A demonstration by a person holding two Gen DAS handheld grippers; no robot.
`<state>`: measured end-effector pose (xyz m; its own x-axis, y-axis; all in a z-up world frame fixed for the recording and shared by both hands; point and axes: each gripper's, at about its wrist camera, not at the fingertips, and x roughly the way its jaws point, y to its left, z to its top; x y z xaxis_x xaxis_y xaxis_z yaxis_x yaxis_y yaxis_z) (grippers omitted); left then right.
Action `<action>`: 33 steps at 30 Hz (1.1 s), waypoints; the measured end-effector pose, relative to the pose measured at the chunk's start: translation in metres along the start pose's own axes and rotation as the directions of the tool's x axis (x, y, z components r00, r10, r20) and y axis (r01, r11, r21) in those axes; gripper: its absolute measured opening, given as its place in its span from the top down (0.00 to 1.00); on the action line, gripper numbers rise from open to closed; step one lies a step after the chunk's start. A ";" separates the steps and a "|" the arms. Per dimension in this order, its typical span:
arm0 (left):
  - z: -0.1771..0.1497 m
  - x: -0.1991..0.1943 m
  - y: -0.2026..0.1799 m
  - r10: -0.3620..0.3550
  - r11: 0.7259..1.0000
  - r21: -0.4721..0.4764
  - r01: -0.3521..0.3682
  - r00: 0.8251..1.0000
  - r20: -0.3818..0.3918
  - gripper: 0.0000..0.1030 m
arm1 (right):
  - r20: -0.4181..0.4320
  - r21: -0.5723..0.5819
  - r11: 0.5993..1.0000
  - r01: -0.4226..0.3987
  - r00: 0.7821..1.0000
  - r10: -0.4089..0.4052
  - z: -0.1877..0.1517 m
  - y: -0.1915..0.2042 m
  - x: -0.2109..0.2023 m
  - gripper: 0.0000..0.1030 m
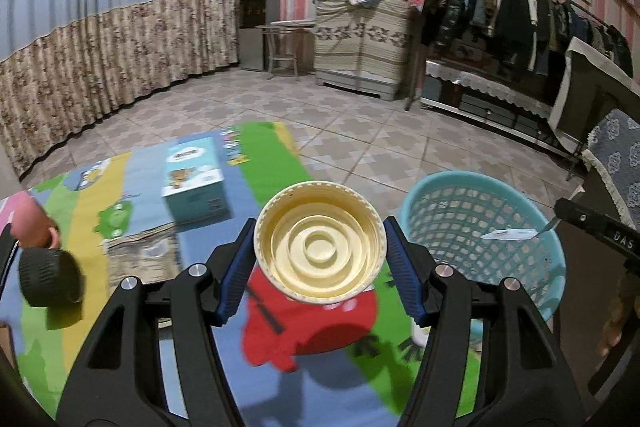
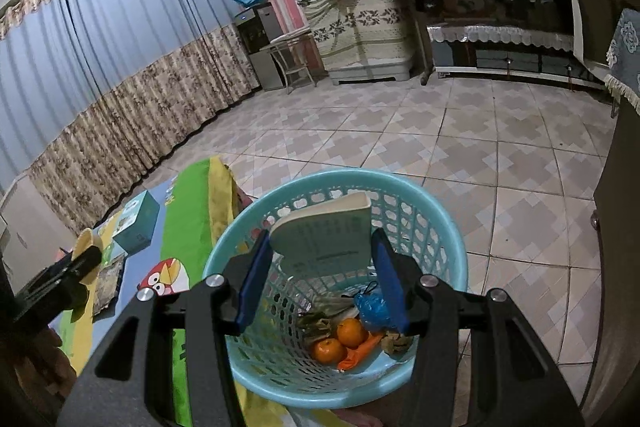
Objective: Collect trash
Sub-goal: 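Carry the cream lid and white card over the blue basket, then open both tools to drop the lid and card into the basket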
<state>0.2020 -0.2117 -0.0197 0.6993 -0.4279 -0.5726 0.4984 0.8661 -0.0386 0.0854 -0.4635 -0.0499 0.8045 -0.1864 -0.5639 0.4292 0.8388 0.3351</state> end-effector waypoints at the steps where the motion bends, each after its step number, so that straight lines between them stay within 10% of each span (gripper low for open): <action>1: 0.001 0.002 -0.004 -0.009 1.000 0.004 0.009 1.000 -0.001 0.41 | 0.000 0.009 1.000 -0.004 1.000 0.004 0.000 -0.002 0.001 0.51; 33: 0.008 0.078 -0.123 -0.188 0.973 0.117 0.198 0.978 -0.089 0.30 | 0.030 0.038 0.994 0.101 0.994 -0.102 0.008 -0.031 -0.003 0.51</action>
<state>0.1995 -0.3537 -0.0528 0.5444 -0.5584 -0.6259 0.6834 0.7280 -0.0551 0.0725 -0.4927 -0.0526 0.7685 -0.2865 -0.5721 0.5237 0.7954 0.3051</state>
